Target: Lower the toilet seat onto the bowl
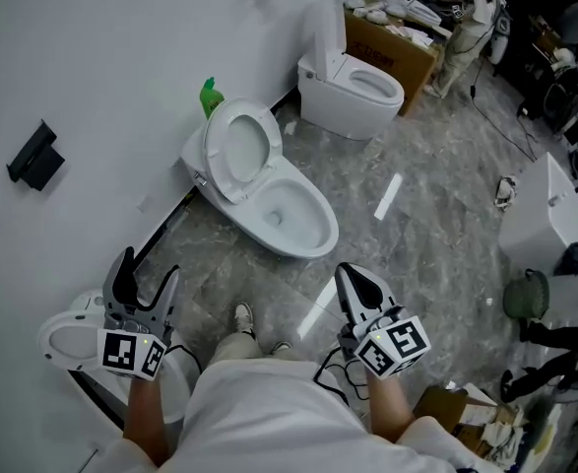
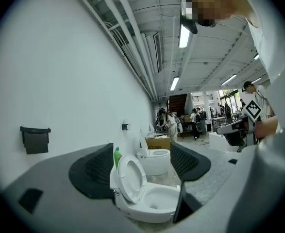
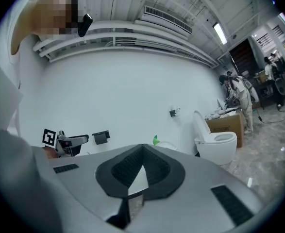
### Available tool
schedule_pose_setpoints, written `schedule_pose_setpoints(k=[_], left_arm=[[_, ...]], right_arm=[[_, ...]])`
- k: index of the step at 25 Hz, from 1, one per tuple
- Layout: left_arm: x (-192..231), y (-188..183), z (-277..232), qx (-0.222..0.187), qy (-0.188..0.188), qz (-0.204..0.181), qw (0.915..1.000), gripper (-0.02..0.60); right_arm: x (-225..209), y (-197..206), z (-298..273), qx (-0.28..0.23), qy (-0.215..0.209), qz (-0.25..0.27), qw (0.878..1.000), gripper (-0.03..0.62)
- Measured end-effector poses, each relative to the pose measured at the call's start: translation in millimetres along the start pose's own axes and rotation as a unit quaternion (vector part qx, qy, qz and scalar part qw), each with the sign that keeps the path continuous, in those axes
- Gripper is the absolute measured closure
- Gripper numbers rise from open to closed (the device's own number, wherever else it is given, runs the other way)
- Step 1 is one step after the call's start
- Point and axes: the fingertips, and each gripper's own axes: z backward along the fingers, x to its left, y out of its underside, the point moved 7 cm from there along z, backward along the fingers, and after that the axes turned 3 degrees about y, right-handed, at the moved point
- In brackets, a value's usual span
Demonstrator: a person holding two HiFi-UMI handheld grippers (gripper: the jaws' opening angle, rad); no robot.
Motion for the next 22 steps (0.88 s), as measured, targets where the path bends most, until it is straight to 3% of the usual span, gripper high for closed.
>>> schedule_pose_setpoints(k=[6, 12, 17, 22], left_arm=[[23.5, 29.0, -58.3, 0.014, 0.008, 0.028, 0.9995, 0.233], [73.9, 51.2, -158.8, 0.021, 0.04, 0.051, 0.9977, 0.233], [128.8, 63.1, -232.1, 0.026, 0.059, 0.075, 0.9951, 0.233], [161.0, 79.3, -287.0, 0.043, 0.086, 0.083, 0.9919, 0.233]], right_arm=[[-21.3, -2.2, -40.4, 0.027, 0.013, 0.01, 1.0, 0.596], [-53.4, -25.3, -113.4, 0.04, 0.057, 0.023, 0.997, 0.595], [-57.5, -51.2, -193.5, 0.049, 0.07, 0.046, 0.995, 0.595], [-56.7, -57.4, -236.3, 0.056, 0.096, 0.046, 0.993, 0.595]])
